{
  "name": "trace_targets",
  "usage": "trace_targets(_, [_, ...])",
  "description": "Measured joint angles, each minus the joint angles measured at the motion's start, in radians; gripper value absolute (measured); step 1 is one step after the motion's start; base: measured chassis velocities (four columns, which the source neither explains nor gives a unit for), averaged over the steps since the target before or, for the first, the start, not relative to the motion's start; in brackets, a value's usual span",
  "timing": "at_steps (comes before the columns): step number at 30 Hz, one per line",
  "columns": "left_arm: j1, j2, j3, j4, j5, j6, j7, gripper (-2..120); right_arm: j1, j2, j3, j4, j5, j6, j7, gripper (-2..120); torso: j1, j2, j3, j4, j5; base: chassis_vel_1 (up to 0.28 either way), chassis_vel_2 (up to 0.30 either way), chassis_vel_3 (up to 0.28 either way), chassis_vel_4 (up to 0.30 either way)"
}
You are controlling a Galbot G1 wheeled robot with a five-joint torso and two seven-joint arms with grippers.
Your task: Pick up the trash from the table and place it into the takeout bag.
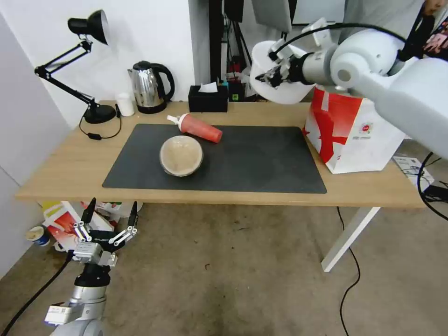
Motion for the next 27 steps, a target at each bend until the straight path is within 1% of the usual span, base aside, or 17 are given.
trace_targets(11, [0.0, 0.0, 0.0, 0.0, 0.0, 0.0, 0.0, 100, 0.07, -0.041, -0.007, -0.043, -0.005, 0.001, -0.035, 0, 0.0, 0.0, 0.0, -0.0001, -0.0001, 0.0, 0.0, 0.0, 0.0])
trace_targets(19, [0.0, 0.0, 0.0, 0.0, 0.0, 0.0, 0.0, 100, 0.076, -0.058, 0.015, -0.079, -0.029, 0.005, -0.061, 0, 0.0, 0.0, 0.0, 0.0001, -0.0001, 0.0, 0.0, 0.0, 0.0])
trace_targets(23, [0.0, 0.0, 0.0, 0.0, 0.0, 0.0, 0.0, 100, 0.076, -0.073, 0.021, -0.104, -0.056, 0.009, -0.08, 0, 0.0, 0.0, 0.0, 0.0, 0.0001, 0.0, 0.0, 0.0, 0.0])
trace_targets(27, [0.0, 0.0, 0.0, 0.0, 0.0, 0.0, 0.0, 100, 0.043, -0.1, 0.041, -0.122, -0.102, 0.025, -0.104, 0, 0.0, 0.0, 0.0, 0.0, 0.0003, 0.0, 0.0, 0.0, 0.0])
